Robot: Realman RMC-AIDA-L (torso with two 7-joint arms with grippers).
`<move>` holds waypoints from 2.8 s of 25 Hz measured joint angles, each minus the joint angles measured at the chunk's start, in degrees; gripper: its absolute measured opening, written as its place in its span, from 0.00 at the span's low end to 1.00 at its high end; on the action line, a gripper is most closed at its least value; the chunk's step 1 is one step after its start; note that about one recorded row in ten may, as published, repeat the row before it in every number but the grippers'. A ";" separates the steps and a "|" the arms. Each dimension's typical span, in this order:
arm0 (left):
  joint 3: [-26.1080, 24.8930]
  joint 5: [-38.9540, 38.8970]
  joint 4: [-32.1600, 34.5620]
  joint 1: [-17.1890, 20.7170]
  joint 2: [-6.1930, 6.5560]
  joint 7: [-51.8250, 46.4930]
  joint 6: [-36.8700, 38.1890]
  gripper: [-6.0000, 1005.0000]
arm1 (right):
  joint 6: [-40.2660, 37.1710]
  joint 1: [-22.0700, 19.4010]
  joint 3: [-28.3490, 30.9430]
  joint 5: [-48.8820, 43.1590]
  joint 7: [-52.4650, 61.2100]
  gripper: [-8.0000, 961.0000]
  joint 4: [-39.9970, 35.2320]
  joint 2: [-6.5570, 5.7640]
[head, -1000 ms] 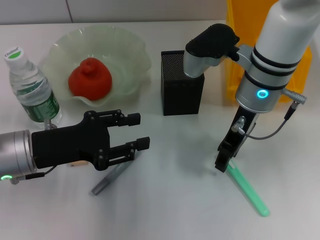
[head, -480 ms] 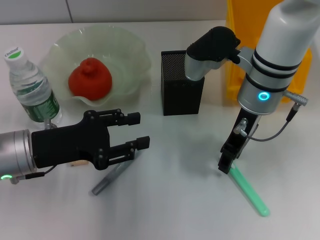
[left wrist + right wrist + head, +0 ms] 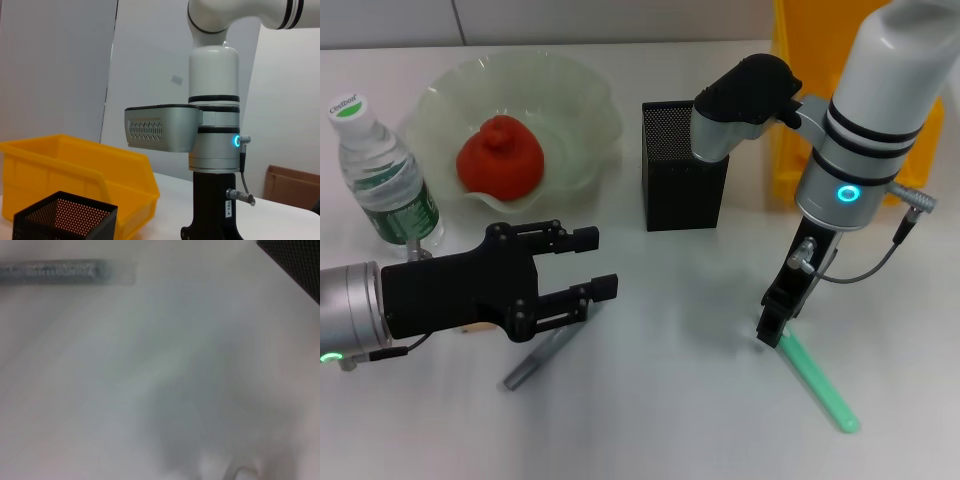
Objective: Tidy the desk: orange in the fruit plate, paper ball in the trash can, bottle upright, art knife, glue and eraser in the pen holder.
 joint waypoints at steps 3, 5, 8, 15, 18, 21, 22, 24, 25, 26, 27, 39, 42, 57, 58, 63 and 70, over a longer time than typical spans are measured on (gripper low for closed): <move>0.00 0.00 0.00 0.07 0.00 0.00 0.00 0.57 | 0.17 -0.03 0.00 0.00 0.07 0.49 0.00 0.00; 0.00 0.00 0.00 0.11 0.00 0.00 0.02 0.57 | 0.22 -0.03 0.00 0.00 0.08 0.46 0.00 0.00; 0.00 0.00 0.00 0.12 0.00 0.00 0.05 0.57 | 0.23 -0.03 0.00 0.00 0.09 0.42 0.00 0.00; 0.00 0.01 0.00 0.11 0.00 0.00 0.01 0.57 | 0.23 -0.02 0.00 0.00 0.09 0.42 0.00 0.00; 0.00 0.01 -0.01 0.06 0.00 0.00 0.00 0.57 | 0.23 0.04 0.00 -0.02 0.09 0.41 0.00 0.00; 0.00 0.01 0.00 0.04 0.00 0.00 0.00 0.57 | 0.27 0.14 0.00 -0.05 -0.01 0.41 0.00 0.00; 0.00 0.01 0.00 0.04 0.00 0.00 0.00 0.57 | 0.27 0.14 0.00 -0.05 -0.01 0.41 0.00 0.00; 0.00 0.01 0.00 0.03 0.00 0.00 0.00 0.57 | 0.31 0.15 -0.02 -0.06 0.00 0.41 -0.01 0.00; 0.00 0.01 0.00 0.03 0.00 0.03 0.00 0.57 | 0.34 0.16 -0.04 -0.06 0.00 0.41 0.00 0.00; 0.00 0.01 -0.07 0.03 0.00 0.58 0.00 0.57 | 0.37 0.16 -0.06 -0.06 0.00 0.41 0.00 0.00; 0.00 0.01 -0.07 0.03 0.00 0.58 0.00 0.57 | 0.37 0.16 -0.06 -0.06 0.00 0.40 0.00 0.00; -0.08 0.01 -0.71 -0.23 0.00 1.44 0.00 0.57 | 0.06 0.28 -0.96 1.33 0.03 0.37 0.00 0.00; -0.09 0.01 -0.71 -0.23 0.00 1.46 0.00 0.57 | 0.21 0.38 -2.75 2.66 0.16 0.37 0.00 0.00; -0.09 0.01 -0.71 -0.06 0.00 1.50 0.06 0.57 | 0.50 0.19 -5.00 3.62 0.53 0.37 0.09 0.00; -0.09 0.01 -0.71 -0.05 0.00 1.49 0.07 0.57 | 0.50 0.18 -5.00 3.63 0.53 0.37 0.09 0.00; -0.09 0.01 -0.71 0.03 0.00 1.49 0.09 0.57 | 0.65 0.16 -5.06 3.65 0.53 0.37 0.11 -0.01; -0.09 0.01 -0.71 0.12 0.00 1.49 0.20 0.57 | 0.68 0.09 -5.11 3.65 0.53 0.32 -0.24 -0.01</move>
